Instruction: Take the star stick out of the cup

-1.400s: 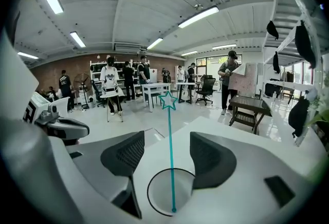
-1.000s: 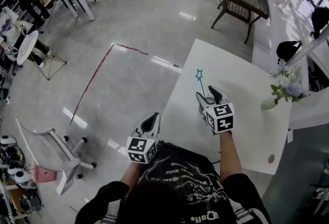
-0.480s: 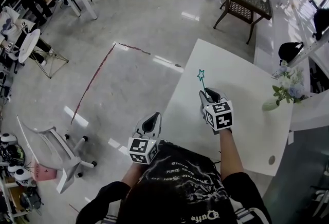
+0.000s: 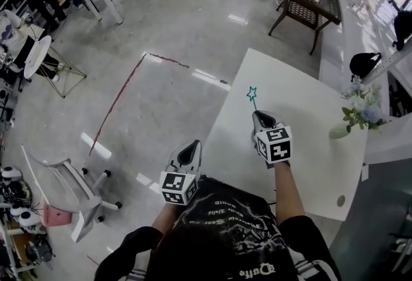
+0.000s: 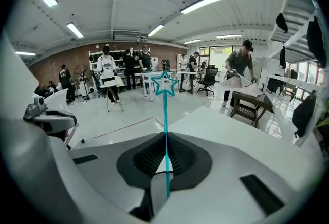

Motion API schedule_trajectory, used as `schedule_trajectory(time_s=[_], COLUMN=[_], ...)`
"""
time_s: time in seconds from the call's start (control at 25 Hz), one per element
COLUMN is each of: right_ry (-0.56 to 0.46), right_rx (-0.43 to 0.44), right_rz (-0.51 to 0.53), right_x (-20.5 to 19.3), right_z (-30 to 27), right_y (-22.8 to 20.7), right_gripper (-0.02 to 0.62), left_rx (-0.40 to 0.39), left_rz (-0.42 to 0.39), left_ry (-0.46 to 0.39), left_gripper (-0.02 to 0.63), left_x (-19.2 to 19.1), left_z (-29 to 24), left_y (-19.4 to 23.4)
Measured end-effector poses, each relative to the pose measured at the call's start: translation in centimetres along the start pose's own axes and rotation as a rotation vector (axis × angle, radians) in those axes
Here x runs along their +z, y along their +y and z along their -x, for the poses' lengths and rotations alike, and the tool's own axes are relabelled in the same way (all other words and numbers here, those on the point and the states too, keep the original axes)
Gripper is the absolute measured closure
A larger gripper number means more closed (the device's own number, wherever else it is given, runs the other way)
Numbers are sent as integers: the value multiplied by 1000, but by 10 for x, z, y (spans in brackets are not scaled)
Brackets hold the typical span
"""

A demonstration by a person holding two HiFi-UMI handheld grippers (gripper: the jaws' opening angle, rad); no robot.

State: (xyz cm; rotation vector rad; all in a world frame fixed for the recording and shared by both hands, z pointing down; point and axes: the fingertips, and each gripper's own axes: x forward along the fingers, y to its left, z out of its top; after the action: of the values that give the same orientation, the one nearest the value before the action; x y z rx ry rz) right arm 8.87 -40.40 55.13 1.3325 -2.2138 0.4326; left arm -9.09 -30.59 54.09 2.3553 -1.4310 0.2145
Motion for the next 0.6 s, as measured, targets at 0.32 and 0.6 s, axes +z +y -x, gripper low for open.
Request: schedule_trajectory(time_s=[0.32,0.6], right_ry=[-41,-178], right_rx=[-2,-10], right_rz=[-24,-17], right_x=[6,34], right_z=[3,28], right_y=[-3,-3], right_gripper=[583,583], left_rx=[3,-7], left_rz=[-11,-17], left_ry=[-3,7], left_gripper=[586,586], left_x=[-3,-7], left_z=[-4,-7], left_y=[1,0])
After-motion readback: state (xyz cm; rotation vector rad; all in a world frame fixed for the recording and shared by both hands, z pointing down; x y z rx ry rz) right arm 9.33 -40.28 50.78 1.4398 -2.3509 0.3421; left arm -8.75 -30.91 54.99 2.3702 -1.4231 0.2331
